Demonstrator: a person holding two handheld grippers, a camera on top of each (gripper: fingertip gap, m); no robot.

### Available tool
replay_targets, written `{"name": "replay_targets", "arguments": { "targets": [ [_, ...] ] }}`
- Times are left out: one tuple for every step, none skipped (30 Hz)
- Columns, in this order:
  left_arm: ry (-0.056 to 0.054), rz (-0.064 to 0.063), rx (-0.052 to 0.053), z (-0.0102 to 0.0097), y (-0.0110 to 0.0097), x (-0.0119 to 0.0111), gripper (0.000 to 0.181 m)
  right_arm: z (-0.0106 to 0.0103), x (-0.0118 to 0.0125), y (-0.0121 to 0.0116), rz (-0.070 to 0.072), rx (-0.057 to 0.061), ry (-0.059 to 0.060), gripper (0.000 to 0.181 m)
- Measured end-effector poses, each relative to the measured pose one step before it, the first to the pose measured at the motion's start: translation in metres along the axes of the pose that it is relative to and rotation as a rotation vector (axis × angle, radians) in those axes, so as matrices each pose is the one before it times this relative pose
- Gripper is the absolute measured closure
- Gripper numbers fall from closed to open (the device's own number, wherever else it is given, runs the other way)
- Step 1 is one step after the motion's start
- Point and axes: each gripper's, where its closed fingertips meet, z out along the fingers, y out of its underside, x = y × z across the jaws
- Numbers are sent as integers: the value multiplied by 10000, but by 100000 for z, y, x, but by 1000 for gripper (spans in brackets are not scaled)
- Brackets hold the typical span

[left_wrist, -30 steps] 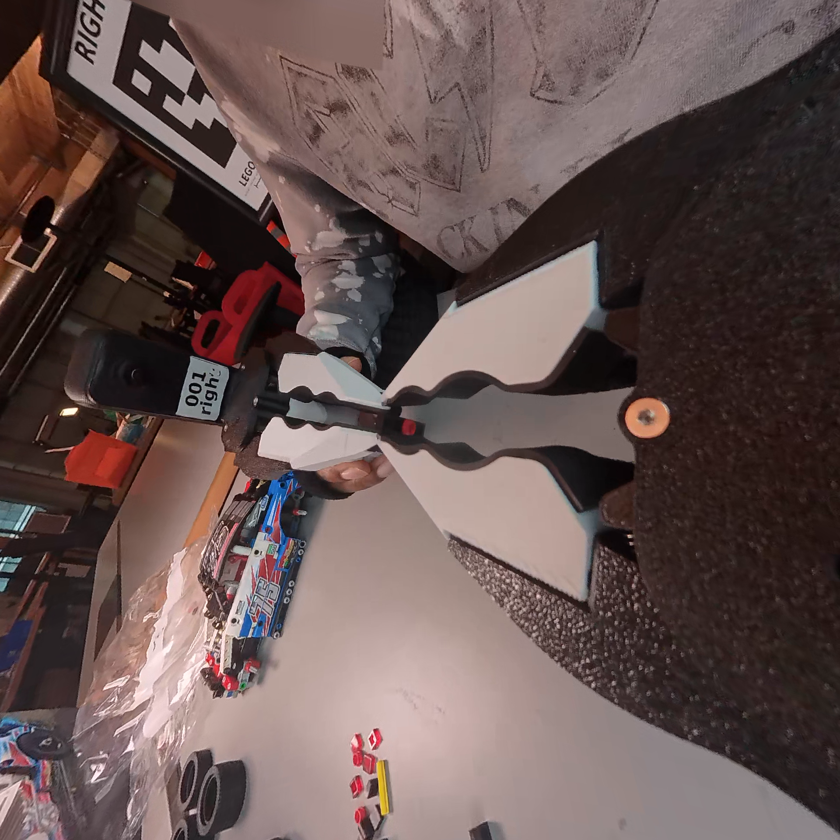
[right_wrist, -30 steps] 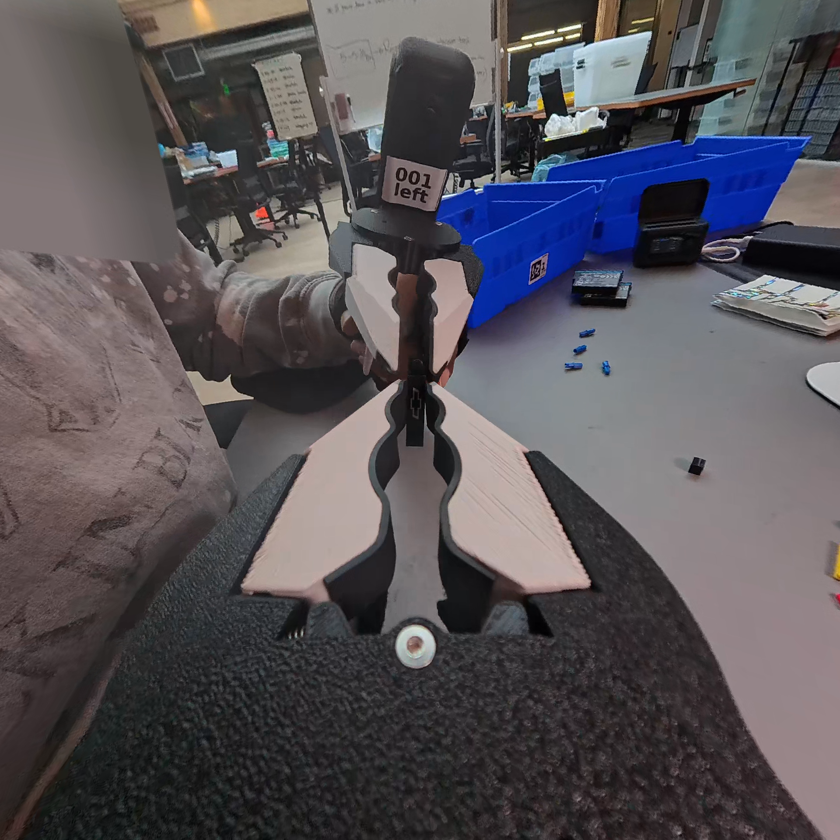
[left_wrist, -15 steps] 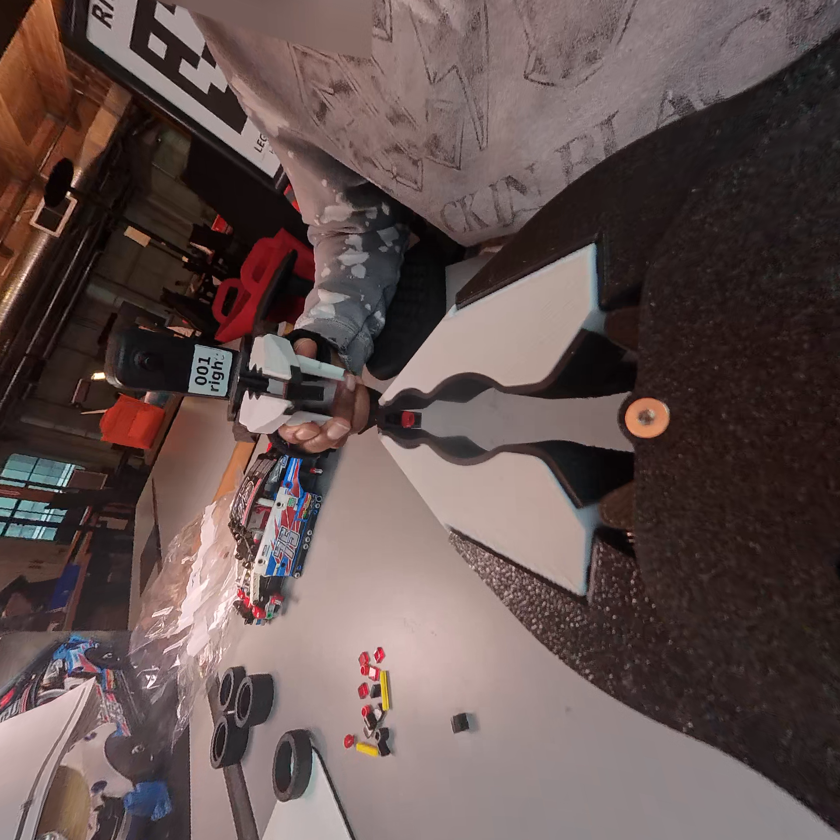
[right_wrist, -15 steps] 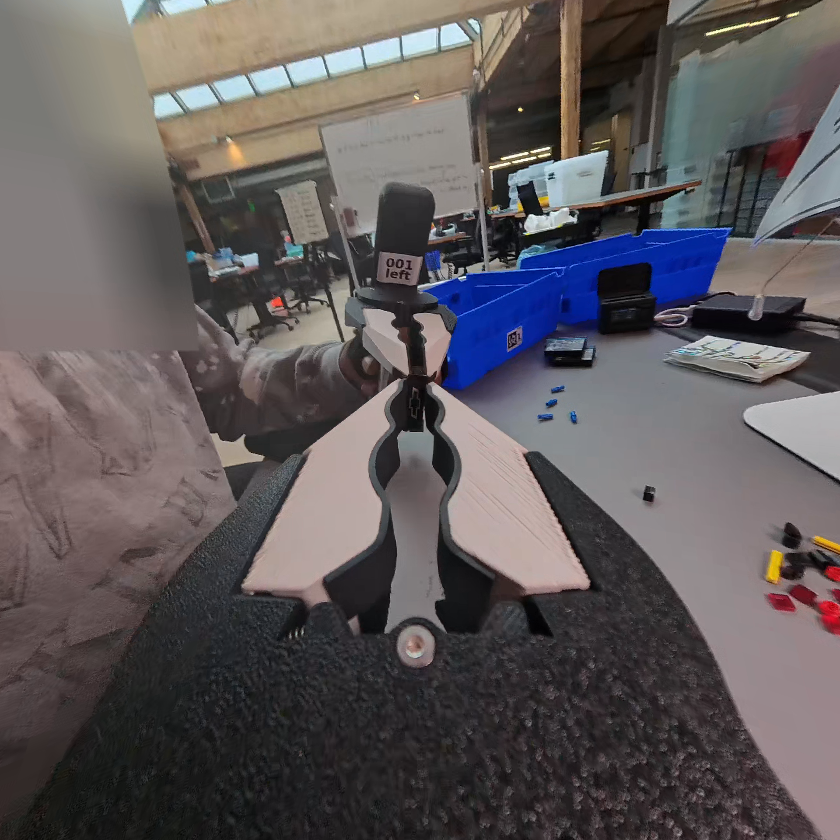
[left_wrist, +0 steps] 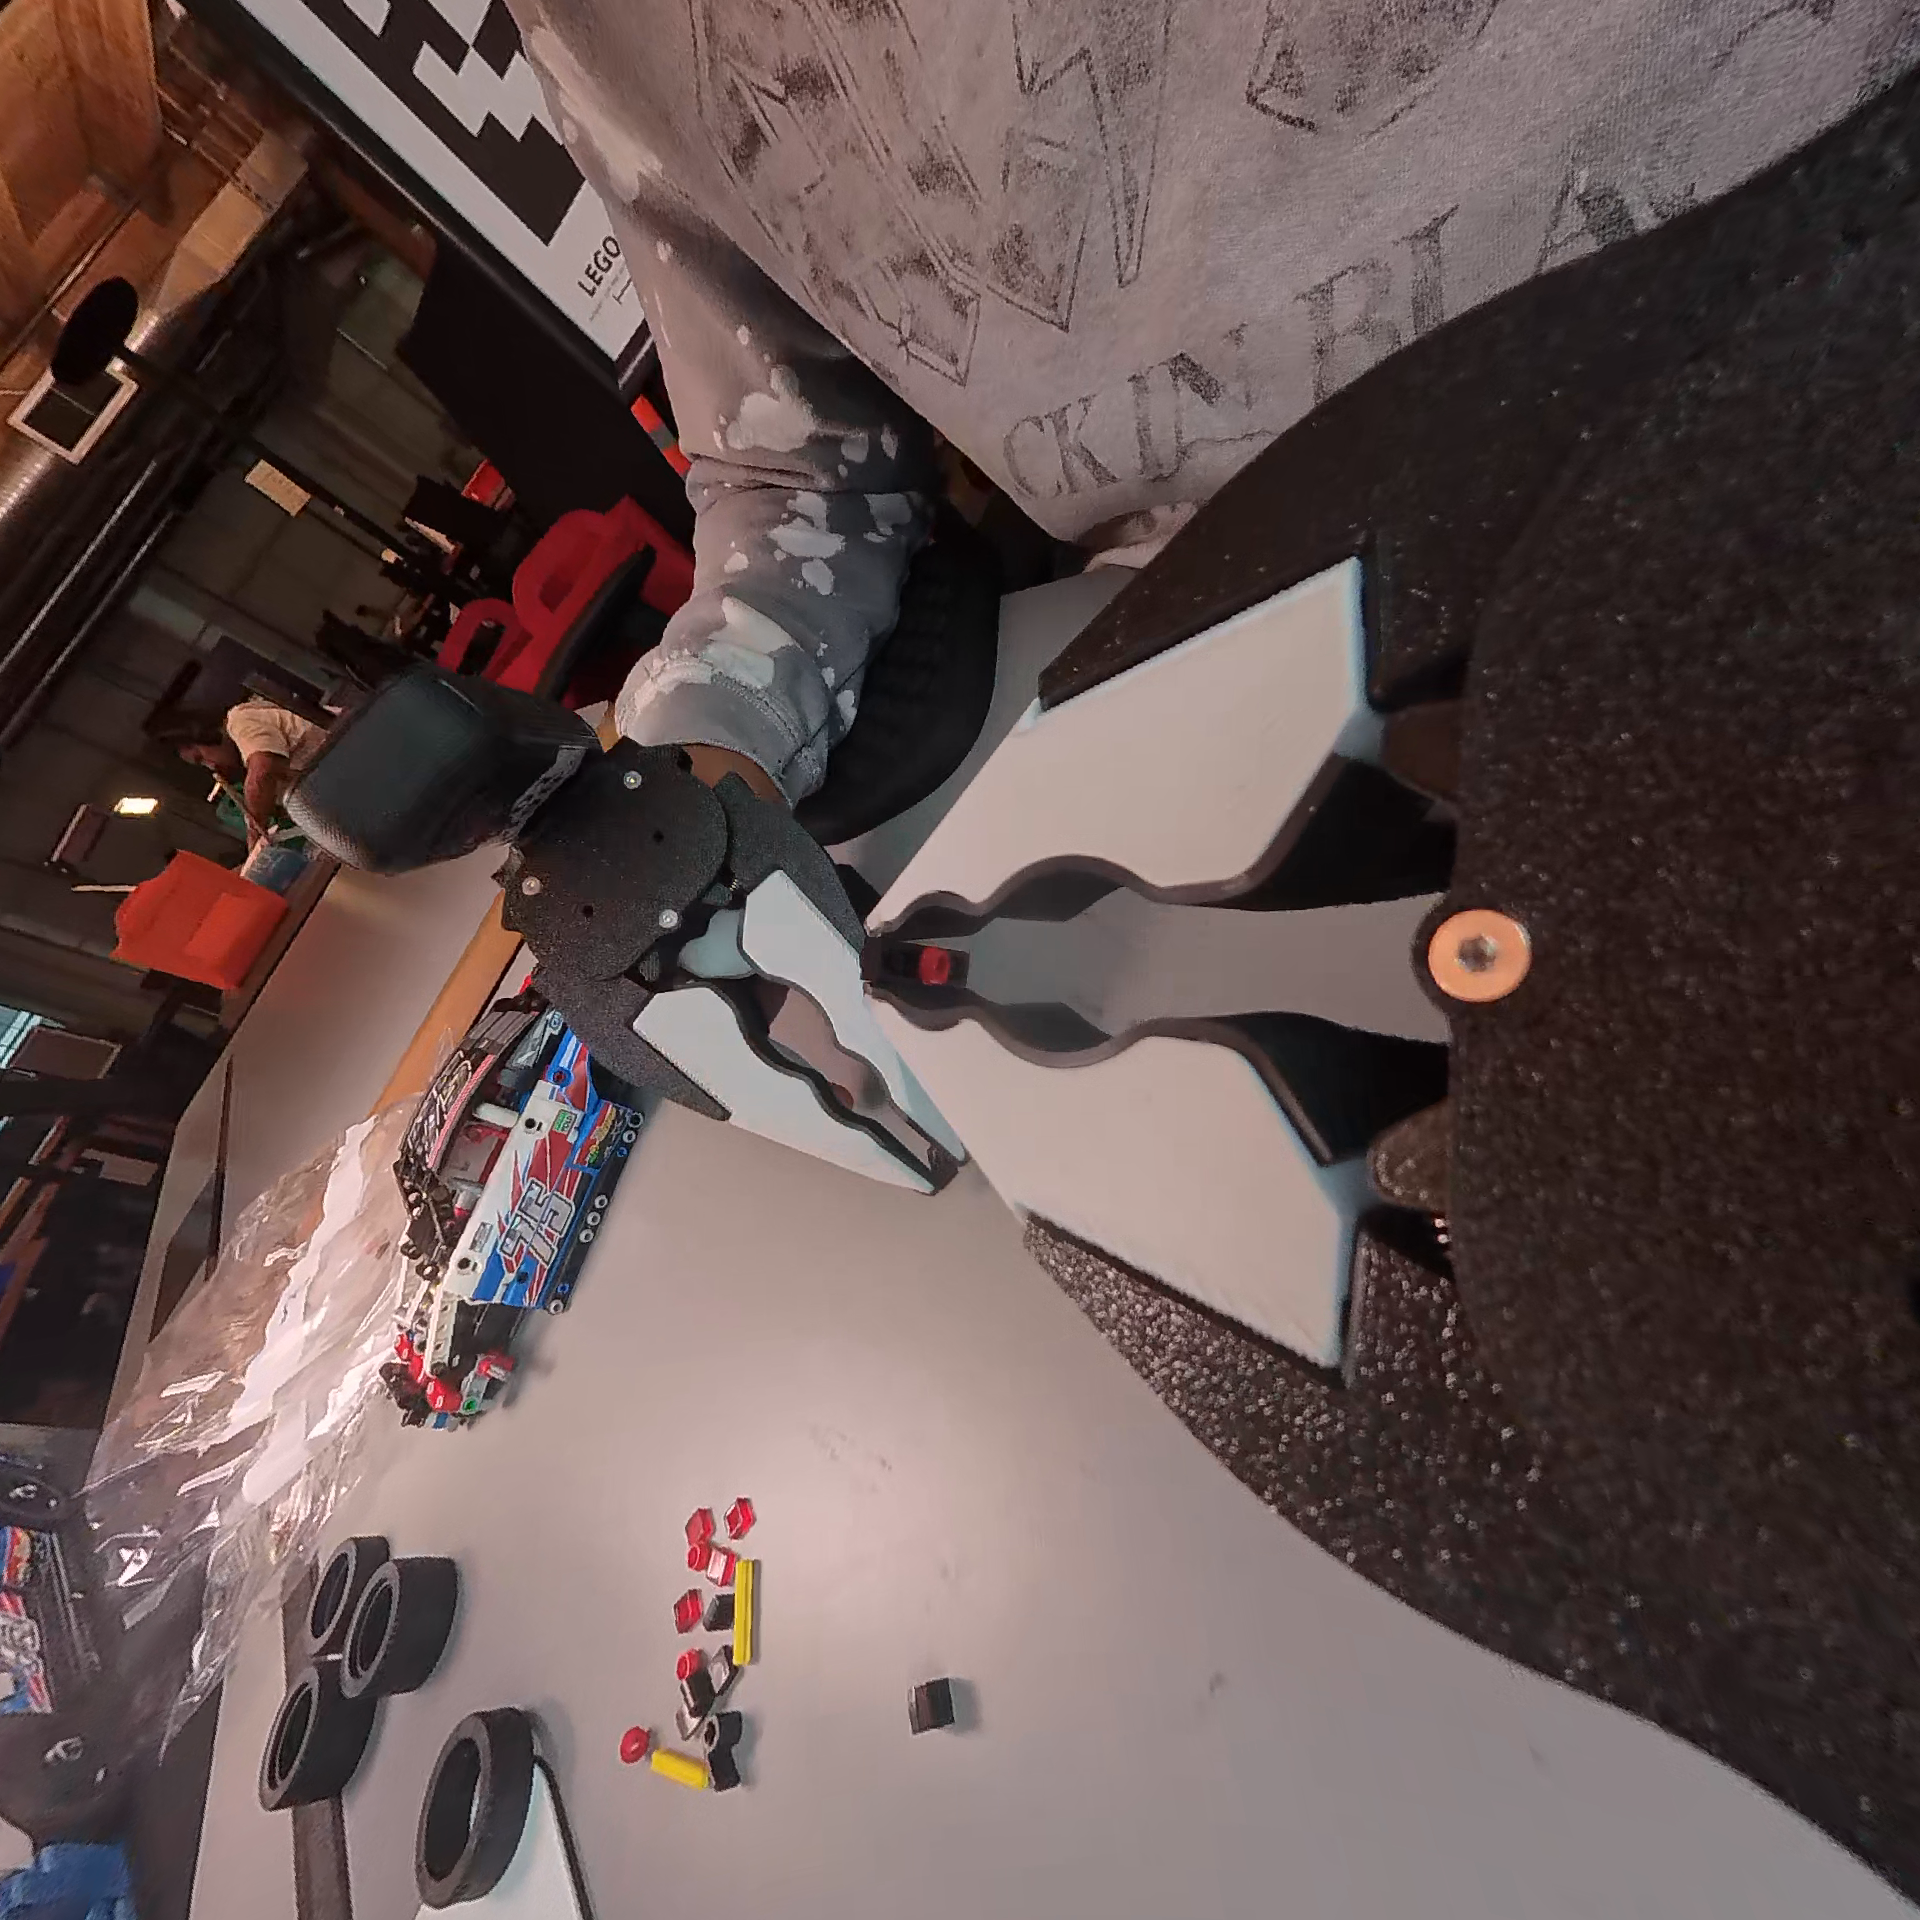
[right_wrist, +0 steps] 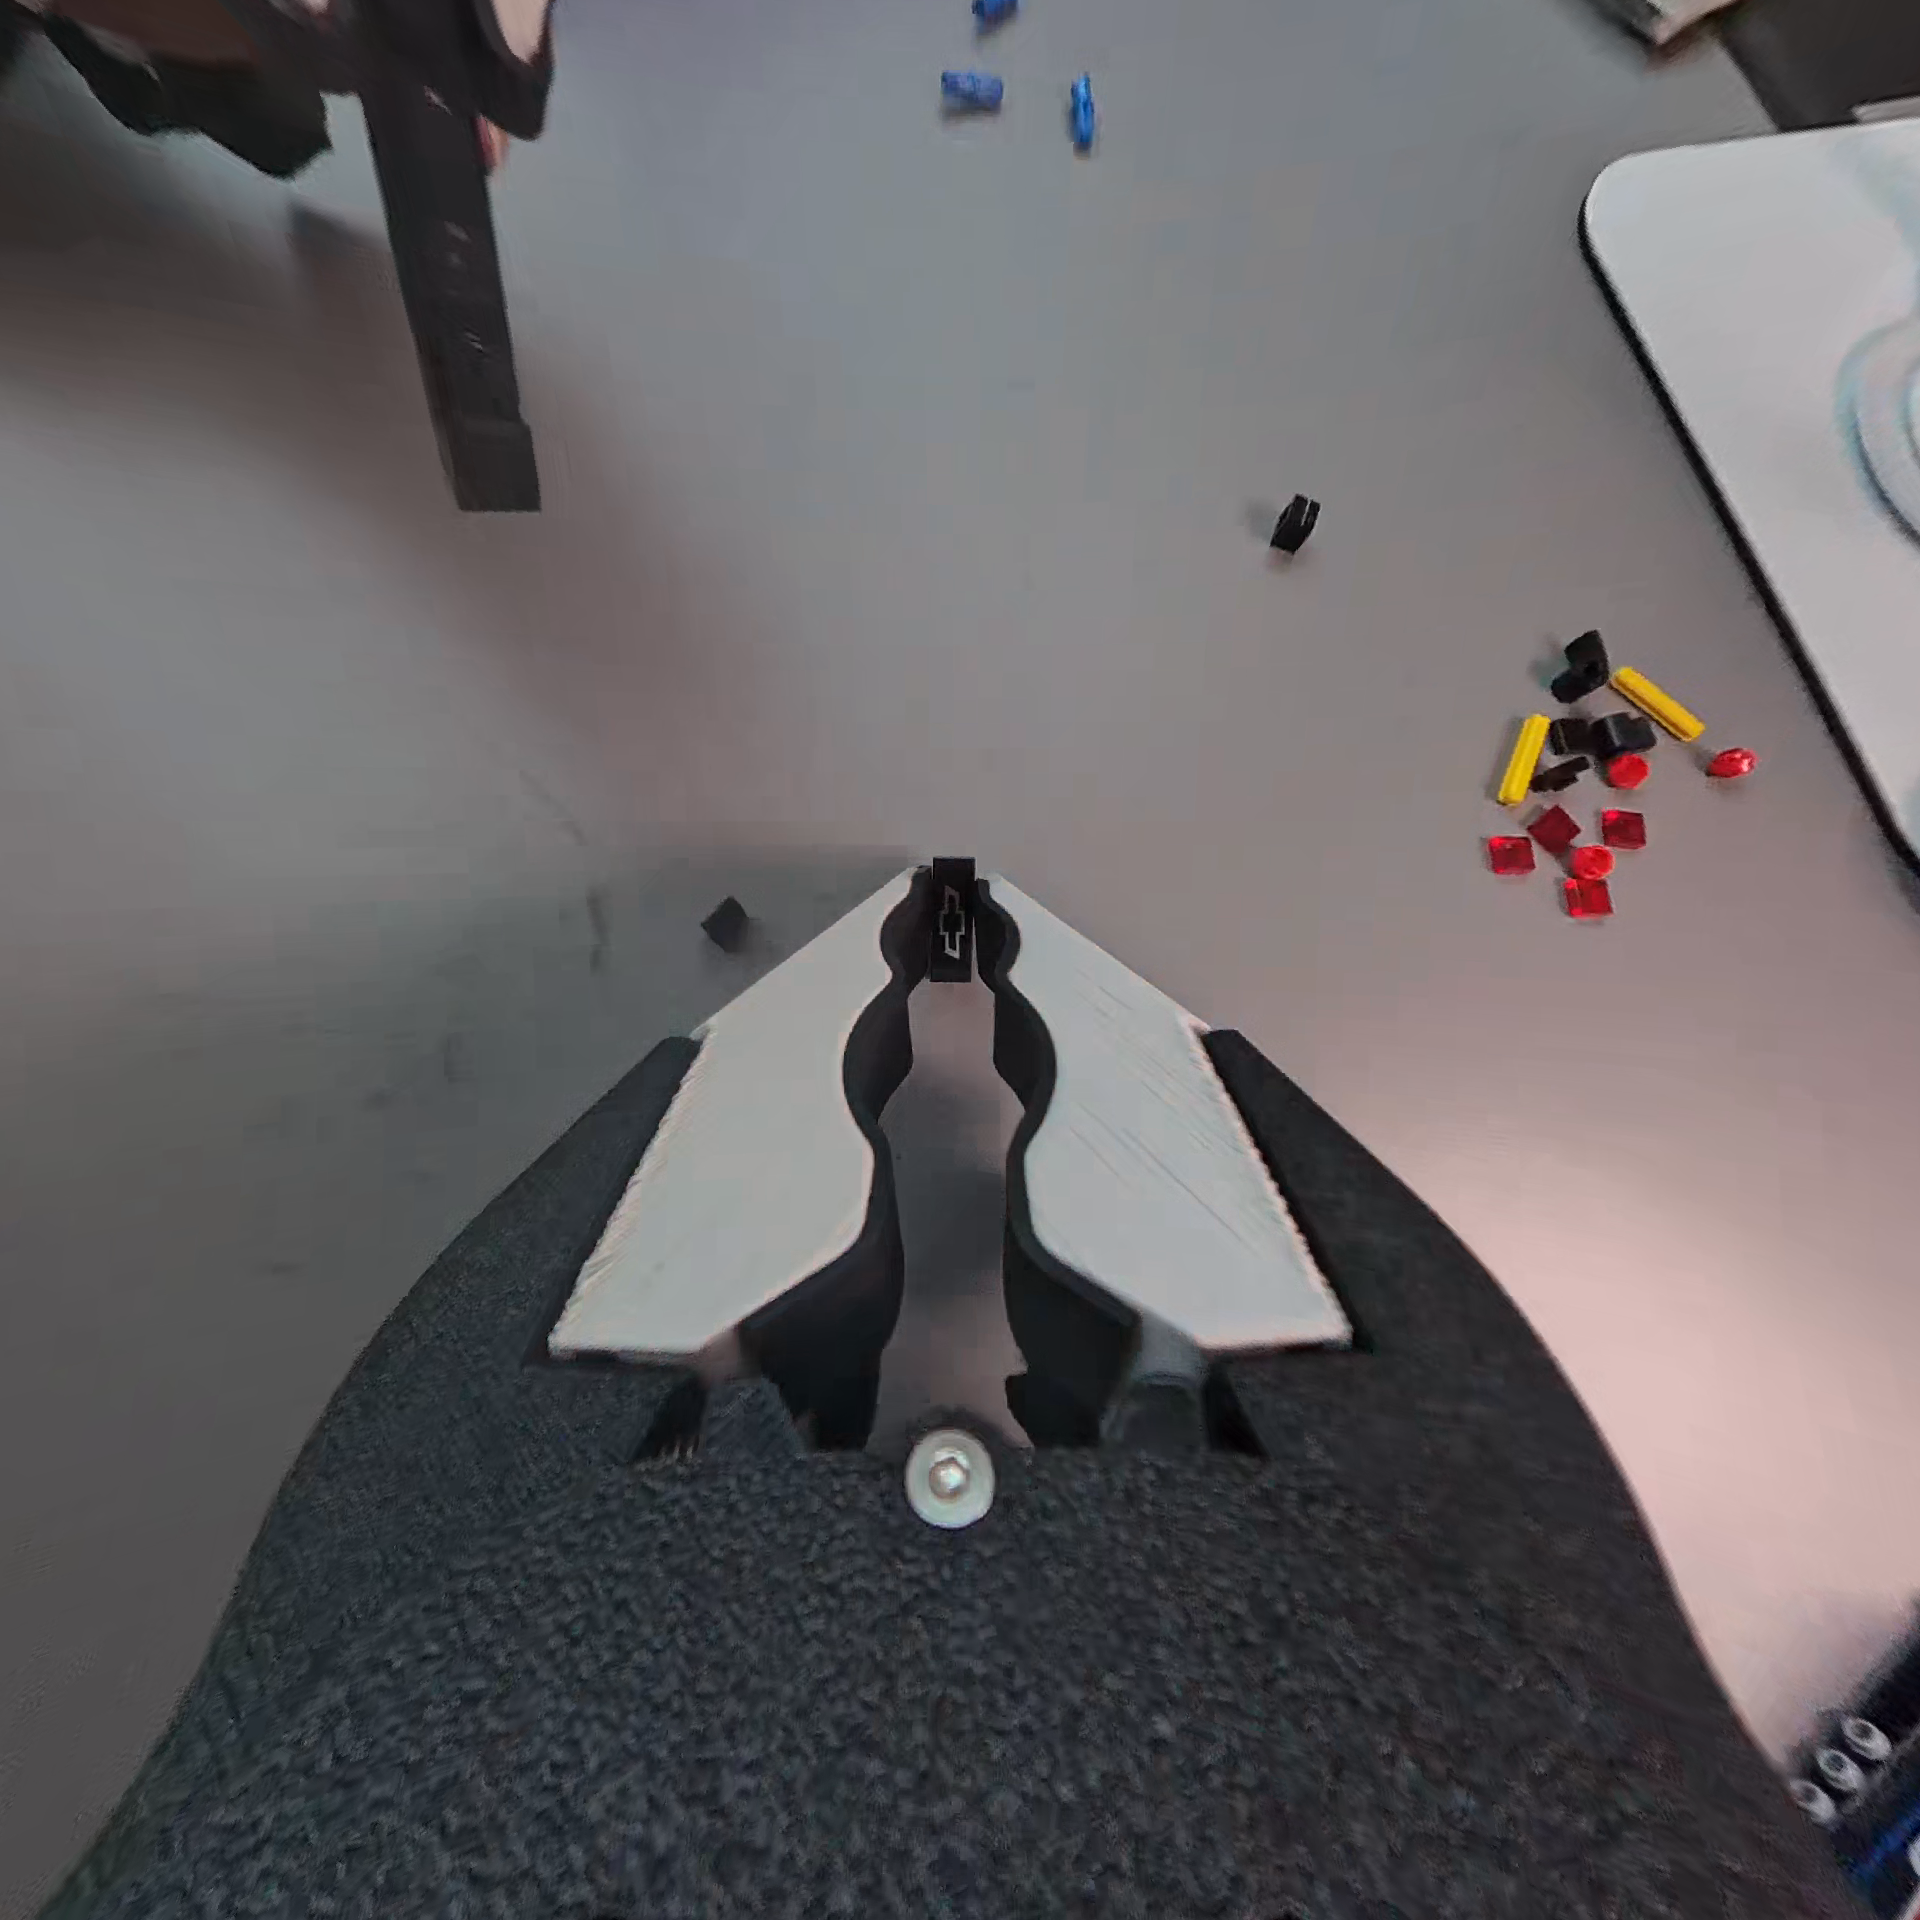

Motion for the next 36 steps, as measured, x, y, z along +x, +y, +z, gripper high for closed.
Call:
{"name": "replay_targets", "arguments": {
  "targets": [
    [0,11,-4,83,91,-5,175,287,268,365,-162,-253,199,172],
    [19,12,37,59,24,26,175,15,167,-47,-64,42,97,168],
    [77,-10,89,0,-73,102,175,-248,176,-282,92,189,2,161],
    [145,-33,142,-38,-178,217,175,-513,70,-681,170,471,-147,158],
    [145,-41,180,-72,-274,215,175,-823,-403,-1239,181,832,-456,155],
    [150,-28,187,-84,-315,247,175,-1032,-962,-1648,231,1054,-767,151],
    [165,-4,153,-73,-275,297,175,-1003,-1411,-1760,287,1045,-974,151],
    [89,13,111,-41,-239,196,175,-711,-1486,-1547,333,866,-928,150],
    [109,47,99,-31,-195,241,175,-252,-986,-991,313,512,-563,149],
    [183,56,84,3,-158,377,175,122,-578,-378,155,186,-272,149],
    [107,70,47,43,-113,281,175,278,-392,-39,11,52,-158,150],
    [-16,99,-38,64,13,113,175,334,-370,45,44,30,-174,152],
    [-24,133,-84,82,105,98,175,296,-426,22,109,35,-243,154],
    [-18,118,-63,61,82,113,175,198,-358,-144,64,122,-201,159],
    [-21,76,-55,60,62,72,175,122,-155,-167,2,122,-67,163],
    [5,57,-33,30,17,84,175,83,-45,23,-69,-17,0,168],
    [0,43,-21,3,6,46,175,40,-3,14,-114,-3,40,170],
    [22,30,-25,11,3,71,175,-4,63,17,-81,3,74,173],
    [0,29,-15,37,21,39,175,-15,-31,33,-43,-5,3,173],
    [3,28,12,28,-14,48,175,-37,-28,-30,-60,36,12,173],
    [5,34,45,17,-71,68,175,-73,7,-96,-56,85,27,173],
    [-5,80,63,10,-102,113,175,-74,4,-146,-5,106,-1,174],
    [2,88,17,43,-27,104,171,-70,-88,-184,6,109,-61,174],
    [39,43,-76,97,124,121,158,-22,-62,-156,-39,74,-3,174],
    [70,13,-142,135,240,154,151,41,-5,-57,-111,-11,66,174],
    [90,69,-132,154,250,213,153,104,-85,25,-126,-50,25,174],
    [-13,107,-150,190,271,81,158,125,-189,-33,-61,9,-49,174],
    [-39,112,-168,193,305,34,162,102,-161,-55,13,35,-60,174],
    [-17,86,-145,150,262,49,166,88,-160,39,-17,-19,-67,174],
    [-58,95,-109,82,177,-9,173,26,-148,45,-88,-6,-46,173],
    [-21,137,-75,-37,24,29,175,-22,-9,-9,-60,51,15,173],
    [-16,97,-154,-28,61,34,175,10,-67,0,-38,50,-48,173],
    [-53,100,-96,-28,-30,6,175,-34,27,-101,-38,132,-1,174],
    [-76,69,-96,-30,11,-46,176,-24,26,-25,-24,68,-11,174],
    [-32,46,-131,-11,93,-3,175,3,-18,31,-29,23,-31,174],
    [-55,66,-79,-39,38,-22,176,-1,29,-34,1,72,2,174]
  ]
}}
